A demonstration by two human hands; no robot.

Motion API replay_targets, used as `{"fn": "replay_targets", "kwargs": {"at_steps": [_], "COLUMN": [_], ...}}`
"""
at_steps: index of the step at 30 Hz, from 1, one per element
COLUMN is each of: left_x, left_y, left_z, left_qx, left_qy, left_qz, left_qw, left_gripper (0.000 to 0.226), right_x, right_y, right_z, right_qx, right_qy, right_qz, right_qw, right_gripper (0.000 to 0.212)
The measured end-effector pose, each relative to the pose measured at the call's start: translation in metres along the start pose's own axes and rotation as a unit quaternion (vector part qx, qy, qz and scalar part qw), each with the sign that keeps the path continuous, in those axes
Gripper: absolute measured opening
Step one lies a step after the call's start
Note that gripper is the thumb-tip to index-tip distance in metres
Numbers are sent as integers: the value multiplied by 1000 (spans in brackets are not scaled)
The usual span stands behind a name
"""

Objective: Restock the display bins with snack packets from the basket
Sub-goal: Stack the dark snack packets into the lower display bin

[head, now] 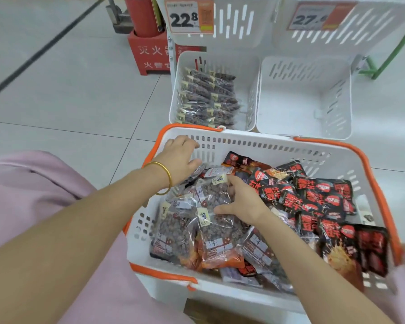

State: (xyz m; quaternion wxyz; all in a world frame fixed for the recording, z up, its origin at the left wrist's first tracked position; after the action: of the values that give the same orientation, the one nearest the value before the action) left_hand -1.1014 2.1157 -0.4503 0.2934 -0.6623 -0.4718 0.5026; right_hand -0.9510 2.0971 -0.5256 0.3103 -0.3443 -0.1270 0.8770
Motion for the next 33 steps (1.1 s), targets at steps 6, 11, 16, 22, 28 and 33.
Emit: {"fn": "replay_targets", "kwargs": {"at_steps": [6, 11, 16, 22, 28, 33], "left_x": [5, 15, 18, 18, 17, 19], "left_y": [20, 12, 8, 6, 6, 8], "left_z": [-20, -19, -24, -22, -30, -46], "left_qx": [-142, -256, -328, -389, -462, -457], "left_qy": [40, 25, 30, 12, 15, 49], "left_qz": [97, 85, 62, 20, 18, 28], "left_qw": [984, 963, 942, 921, 887, 888], "left_gripper": [54, 38, 12, 9, 8, 50], "right_x": [-13, -23, -26, -39, -60, -65], "right_y": [-35, -64, -82, -107, -129, -132], "right_z": [11, 17, 5, -3, -11, 16], "right_qx": [92, 146, 60, 76, 213, 149], "right_qy": [-54, -86, -42, -35, -52, -97], "right_qz": [-67, -140, -220, -322, -464, -492], "right_qw": [992, 975, 973, 943, 858, 852], "right_gripper": [77, 63, 49, 24, 15, 13]}}
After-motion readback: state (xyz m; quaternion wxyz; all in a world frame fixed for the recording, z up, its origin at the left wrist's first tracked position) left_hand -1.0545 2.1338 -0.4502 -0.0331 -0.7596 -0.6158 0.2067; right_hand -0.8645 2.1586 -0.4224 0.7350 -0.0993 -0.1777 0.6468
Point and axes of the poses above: each hand's wrist, its own x-axis towards the middle knuckle, its own y-axis out of the palm, z = x × y, the point moved 9 cm from there along x, towards the middle knuckle, and after that the axes turned 11 degrees about z, right-handed, at the moved point
